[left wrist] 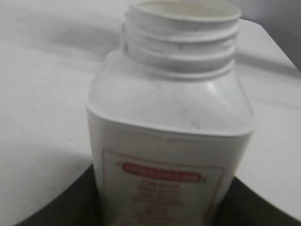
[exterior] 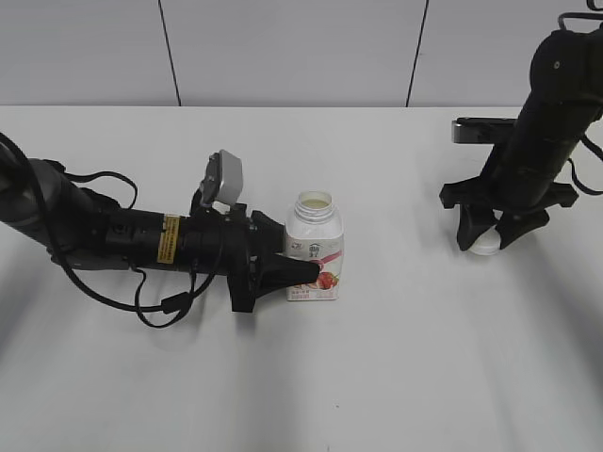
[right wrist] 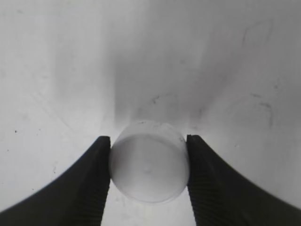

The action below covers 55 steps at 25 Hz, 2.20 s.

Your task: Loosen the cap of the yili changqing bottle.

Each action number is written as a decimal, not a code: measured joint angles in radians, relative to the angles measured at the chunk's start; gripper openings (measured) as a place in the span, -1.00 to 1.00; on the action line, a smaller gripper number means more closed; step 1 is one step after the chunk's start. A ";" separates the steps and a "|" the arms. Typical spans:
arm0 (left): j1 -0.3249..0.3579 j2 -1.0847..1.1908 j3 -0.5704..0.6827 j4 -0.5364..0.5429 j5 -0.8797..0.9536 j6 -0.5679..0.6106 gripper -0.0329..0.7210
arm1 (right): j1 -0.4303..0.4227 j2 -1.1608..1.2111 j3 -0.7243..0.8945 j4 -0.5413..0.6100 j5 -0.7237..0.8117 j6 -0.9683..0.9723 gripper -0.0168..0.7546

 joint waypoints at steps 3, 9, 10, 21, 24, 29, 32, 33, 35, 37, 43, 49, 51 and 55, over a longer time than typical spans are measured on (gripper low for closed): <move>0.000 0.000 0.000 0.000 0.000 0.000 0.06 | 0.000 0.015 0.000 0.000 -0.011 0.003 0.05; 0.000 0.000 0.000 0.000 0.000 0.000 0.06 | 0.000 0.032 0.000 0.001 -0.015 0.003 0.05; 0.000 0.000 0.000 0.000 0.000 0.000 0.06 | 0.000 0.032 0.000 0.001 -0.015 0.004 0.05; 0.000 0.000 0.000 0.011 0.000 0.000 0.06 | 0.000 0.032 0.000 0.001 -0.022 0.004 0.08; 0.000 0.000 0.000 0.017 -0.002 0.002 0.06 | 0.000 0.032 0.000 0.001 -0.022 0.005 0.26; 0.000 0.000 0.000 0.024 -0.009 0.003 0.06 | 0.000 0.032 0.000 0.005 -0.022 0.006 0.44; 0.000 0.000 0.000 0.035 -0.019 0.003 0.06 | 0.000 0.032 0.000 0.006 -0.015 0.006 0.45; 0.000 0.000 0.000 0.038 -0.021 0.003 0.06 | 0.000 0.032 0.000 0.007 -0.011 0.006 0.46; 0.000 0.000 0.000 0.043 -0.024 0.003 0.06 | 0.000 0.032 0.000 0.007 -0.003 0.006 0.45; 0.000 0.000 0.000 0.045 -0.024 0.003 0.06 | 0.000 0.032 0.000 0.007 -0.001 0.006 0.45; 0.000 0.000 0.000 0.048 -0.026 0.000 0.06 | 0.000 0.032 0.000 0.005 0.005 0.005 0.46; 0.000 0.000 0.000 0.033 -0.027 -0.045 0.06 | 0.000 0.032 0.000 0.004 0.011 0.003 0.46; 0.000 0.000 0.000 0.032 -0.027 -0.051 0.06 | 0.000 0.032 0.000 0.004 0.011 0.003 0.46; 0.000 0.000 0.003 0.014 -0.027 -0.084 0.19 | 0.000 0.027 0.000 0.004 0.004 0.003 0.46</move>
